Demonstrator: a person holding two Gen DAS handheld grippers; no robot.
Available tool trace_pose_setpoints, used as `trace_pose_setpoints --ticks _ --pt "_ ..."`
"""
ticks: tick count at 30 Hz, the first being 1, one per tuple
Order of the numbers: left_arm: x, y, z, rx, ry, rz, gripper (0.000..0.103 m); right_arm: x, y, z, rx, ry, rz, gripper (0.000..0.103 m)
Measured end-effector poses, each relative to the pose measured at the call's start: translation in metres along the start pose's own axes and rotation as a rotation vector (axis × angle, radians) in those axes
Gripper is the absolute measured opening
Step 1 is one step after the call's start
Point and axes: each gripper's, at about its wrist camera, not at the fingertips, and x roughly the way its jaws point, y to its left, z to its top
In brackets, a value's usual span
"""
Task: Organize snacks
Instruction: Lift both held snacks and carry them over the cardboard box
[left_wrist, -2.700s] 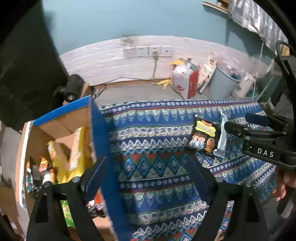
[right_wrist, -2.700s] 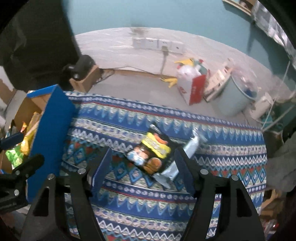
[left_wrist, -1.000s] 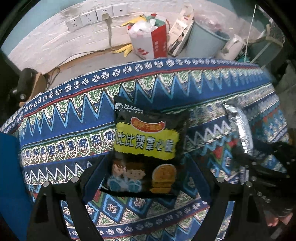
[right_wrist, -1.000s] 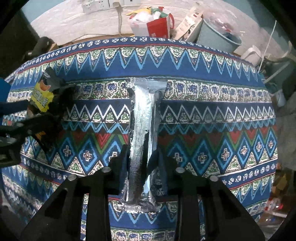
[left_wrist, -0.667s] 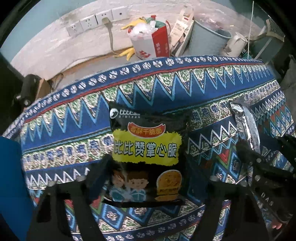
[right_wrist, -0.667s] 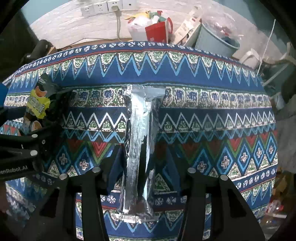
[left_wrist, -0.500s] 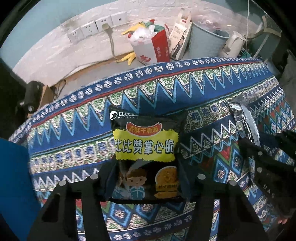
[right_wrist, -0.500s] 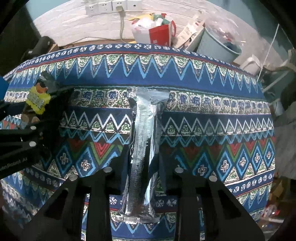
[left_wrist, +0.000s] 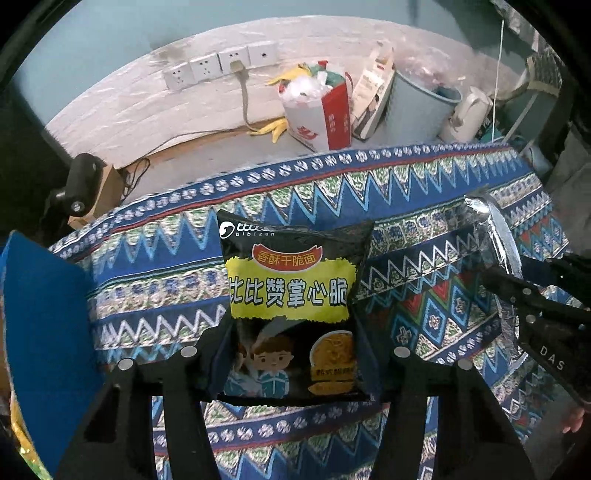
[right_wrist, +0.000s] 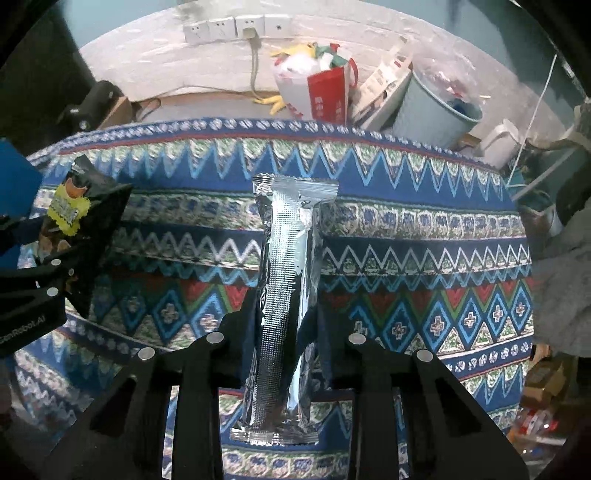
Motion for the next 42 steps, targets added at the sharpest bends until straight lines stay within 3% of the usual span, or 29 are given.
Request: trace_pose_setpoints --ticks 12,23,42 --pt "-0.049 0.015 -0.014 -0.038 -0.05 -0.04 0.059 -0.045 0.021 0.006 -0.041 -0.086 0.029 0.027" --pt "-0.091 0.03 -0.034 -0.023 -0.117 -0.002 0.059 -0.08 0.056 0.008 -0.096 -0.153 0.085 0.027" --pt "-0.136 0.097 -0.063 -0.111 -0.201 0.04 0.059 -0.109 0.14 0.015 -0.201 -0.209 0.178 0.027"
